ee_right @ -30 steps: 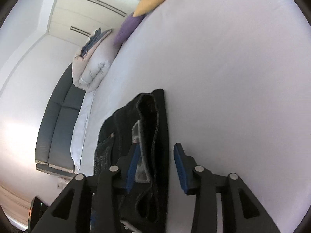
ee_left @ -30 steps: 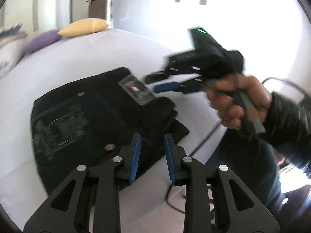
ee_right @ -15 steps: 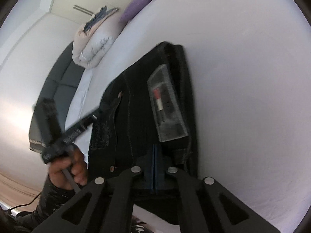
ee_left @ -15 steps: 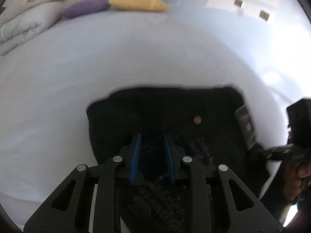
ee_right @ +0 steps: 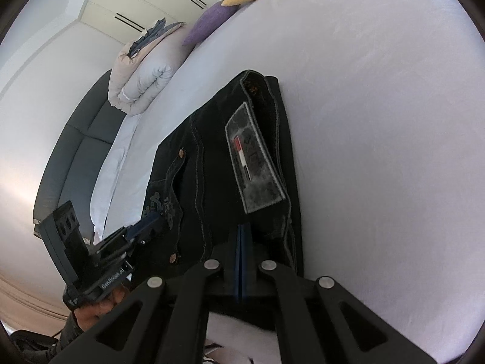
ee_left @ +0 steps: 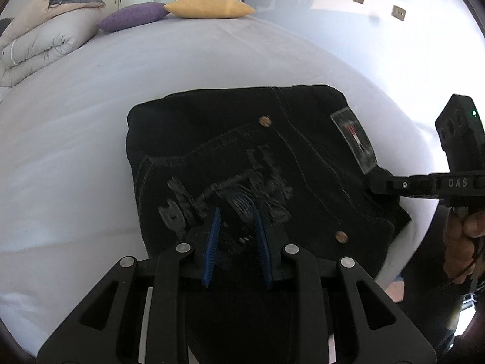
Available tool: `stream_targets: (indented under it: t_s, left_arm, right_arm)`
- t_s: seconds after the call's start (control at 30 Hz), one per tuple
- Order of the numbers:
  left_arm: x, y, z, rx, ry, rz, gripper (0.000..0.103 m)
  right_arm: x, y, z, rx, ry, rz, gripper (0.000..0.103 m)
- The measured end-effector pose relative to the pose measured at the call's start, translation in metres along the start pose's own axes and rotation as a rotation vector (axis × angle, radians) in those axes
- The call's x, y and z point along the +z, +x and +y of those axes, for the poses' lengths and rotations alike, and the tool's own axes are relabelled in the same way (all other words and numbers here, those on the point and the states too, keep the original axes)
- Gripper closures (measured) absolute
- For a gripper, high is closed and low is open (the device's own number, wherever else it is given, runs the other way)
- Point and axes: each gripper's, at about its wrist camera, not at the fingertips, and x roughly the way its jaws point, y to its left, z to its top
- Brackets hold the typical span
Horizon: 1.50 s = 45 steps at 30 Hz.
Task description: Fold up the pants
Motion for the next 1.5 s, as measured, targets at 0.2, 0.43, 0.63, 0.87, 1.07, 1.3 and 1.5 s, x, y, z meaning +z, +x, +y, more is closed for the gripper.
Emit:
stream_targets:
  t_s: [0.2,0.43,0.63,0.87,1.07,1.3,1.5]
  left_arm:
    - [-0.021,-0.025,-0.019,-0.009,-0.001,-0.006,0.080]
    - [-0.026,-0.028,-0.020,0.001,0.001,-0.003,0.080]
    - [-0.034,-0.043,-0.012,-0.040,-0.066,-0.039,0.080]
    - [-0.055,-0.094,0.021,-0.194,-0.237,-0.125,0.016]
    - [-0.038,-0.092,0.070,-0.294,-0.371,-0.139,0.014]
    - [-0.017,-0.024,0.107,-0.337,-0.481,0.067,0.016]
    - [0.000,-0.007,0.098,-0.308,-0.429,0.121,0.057]
  right_arm:
    - [-0.019,-0.022,0.002,-0.052,-0.010,-0.024,0.103]
    - [-0.029,-0.027,-0.015,-0.043,0.020,-0.026,0.103]
    - [-0.026,-0.038,-0.008,-0.050,-0.007,-0.025,0.098]
    - [-0.001,-0.067,-0.017,-0.013,0.006,-0.092,0.044]
    - [0.041,-0.036,-0.038,0.037,0.073,-0.014,0.043]
    - [0.070,0.019,-0.038,0.108,0.128,0.092,0.046]
    - [0.077,0.047,-0.020,0.088,0.078,0.138,0.072]
